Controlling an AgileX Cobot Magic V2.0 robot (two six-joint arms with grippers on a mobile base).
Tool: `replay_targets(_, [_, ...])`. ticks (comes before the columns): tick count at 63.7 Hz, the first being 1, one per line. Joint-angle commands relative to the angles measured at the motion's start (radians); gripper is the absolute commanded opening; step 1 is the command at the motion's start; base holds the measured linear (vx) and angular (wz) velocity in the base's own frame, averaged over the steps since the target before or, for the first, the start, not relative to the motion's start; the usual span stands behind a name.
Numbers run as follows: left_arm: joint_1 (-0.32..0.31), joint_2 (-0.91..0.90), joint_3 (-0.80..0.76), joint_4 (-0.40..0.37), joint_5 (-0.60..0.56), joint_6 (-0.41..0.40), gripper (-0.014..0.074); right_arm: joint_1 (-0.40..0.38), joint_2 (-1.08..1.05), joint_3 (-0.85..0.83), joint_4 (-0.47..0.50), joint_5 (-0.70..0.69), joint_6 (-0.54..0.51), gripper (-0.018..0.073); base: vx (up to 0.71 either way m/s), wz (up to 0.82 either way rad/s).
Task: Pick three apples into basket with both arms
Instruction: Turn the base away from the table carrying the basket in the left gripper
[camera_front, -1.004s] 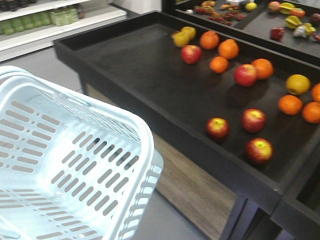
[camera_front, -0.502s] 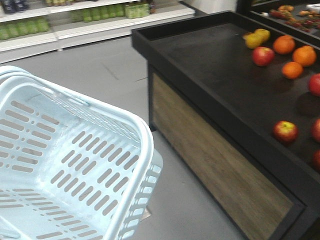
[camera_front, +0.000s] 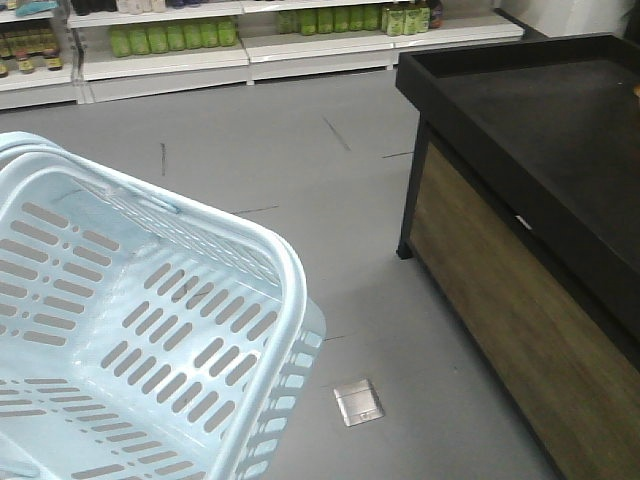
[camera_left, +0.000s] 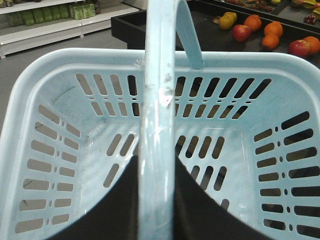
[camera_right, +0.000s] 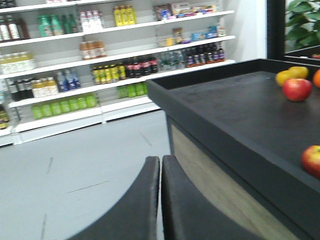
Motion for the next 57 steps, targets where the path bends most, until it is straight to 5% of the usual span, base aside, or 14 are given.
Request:
replay_targets(1, [-0.005, 0.001, -0.028, -0.020, -0.108, -0.013, -0.0006, -0.005, -0.011, 0.014, -0.008, -0.076, -0.007, -0.0004, -0.10, 0.40])
replay_targets(57, [-0.005, 0.001, -0.028, -0.020, -0.108, -0.013, -0.0006, -0.005, -0.011, 0.014, -0.008, -0.076, -0.007, -0.0004, -0.01, 0.32])
